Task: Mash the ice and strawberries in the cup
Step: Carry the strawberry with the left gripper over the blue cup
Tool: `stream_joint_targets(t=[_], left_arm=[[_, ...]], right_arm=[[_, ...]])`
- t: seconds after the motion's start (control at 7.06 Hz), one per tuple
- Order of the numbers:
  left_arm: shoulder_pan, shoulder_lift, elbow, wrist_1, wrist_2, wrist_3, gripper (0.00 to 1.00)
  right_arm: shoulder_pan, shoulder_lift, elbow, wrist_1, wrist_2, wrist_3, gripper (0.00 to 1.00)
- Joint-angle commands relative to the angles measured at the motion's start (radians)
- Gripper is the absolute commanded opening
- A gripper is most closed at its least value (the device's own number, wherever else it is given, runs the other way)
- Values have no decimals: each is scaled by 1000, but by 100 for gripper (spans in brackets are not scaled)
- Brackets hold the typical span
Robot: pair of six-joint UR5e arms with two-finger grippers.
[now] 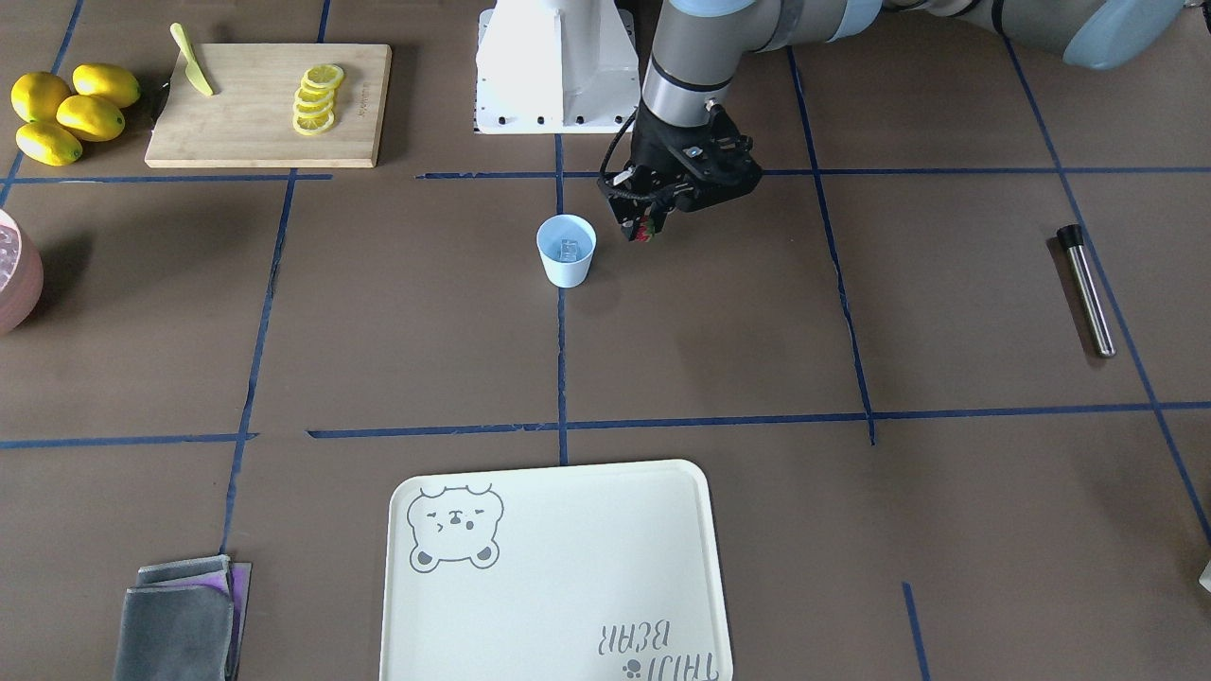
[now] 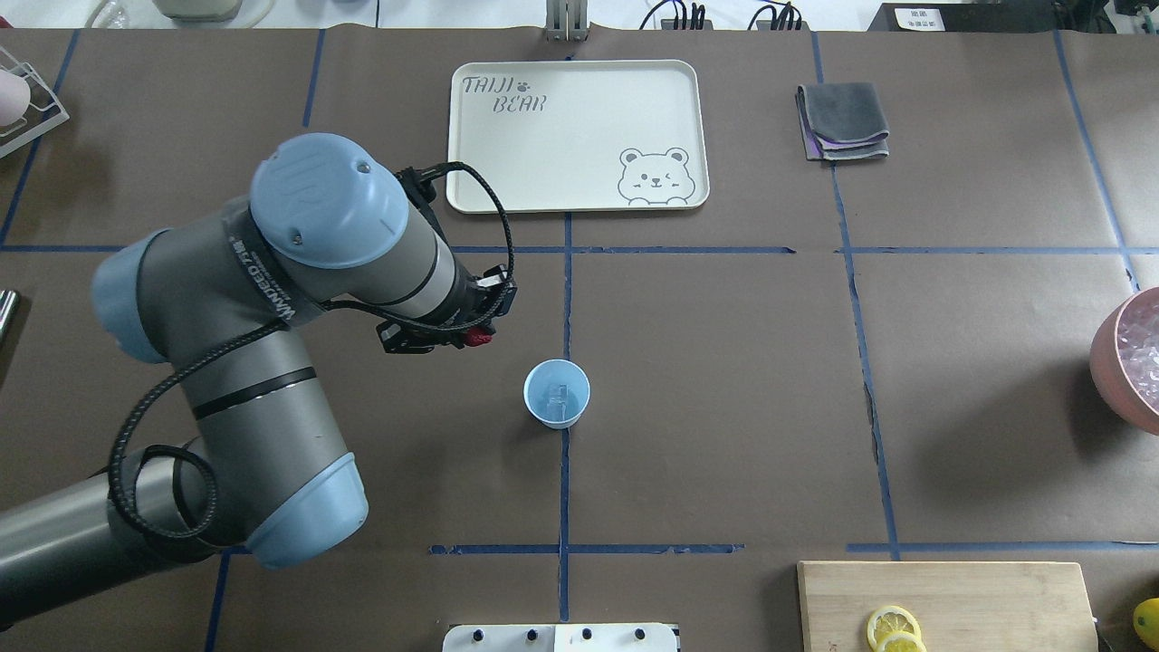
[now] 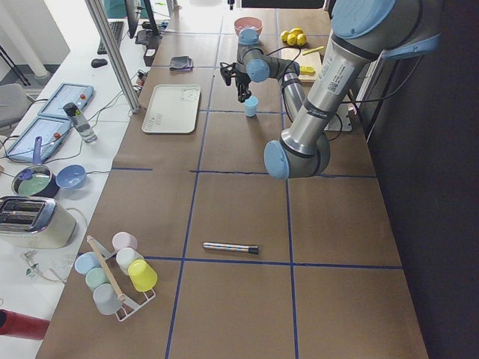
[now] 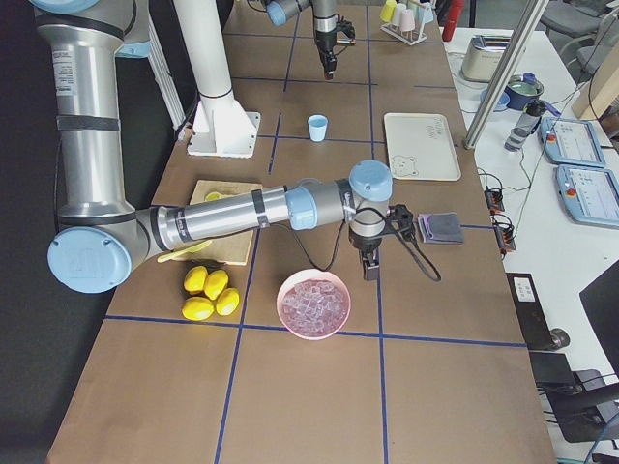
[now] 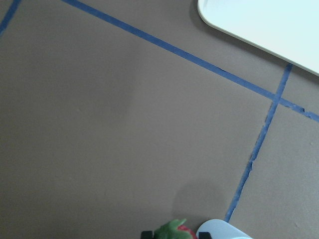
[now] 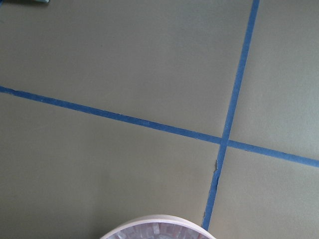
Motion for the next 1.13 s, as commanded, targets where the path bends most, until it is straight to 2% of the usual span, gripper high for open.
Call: stream_joint_targets(t=[0.0, 0.71, 0.85, 0.99], left_arm=[[62, -48, 95, -89, 56, -35, 0], [119, -54, 118, -125, 56, -65, 2], [121, -53, 118, -125, 56, -65, 6], [122, -53, 117, -125, 56, -61, 18]], right_arm=[[37, -1, -51, 10, 60, -6, 100], [39, -4, -51, 10, 61, -2, 100], [37, -4, -51, 10, 61, -2, 100], [39, -4, -52, 10, 61, -2, 100]])
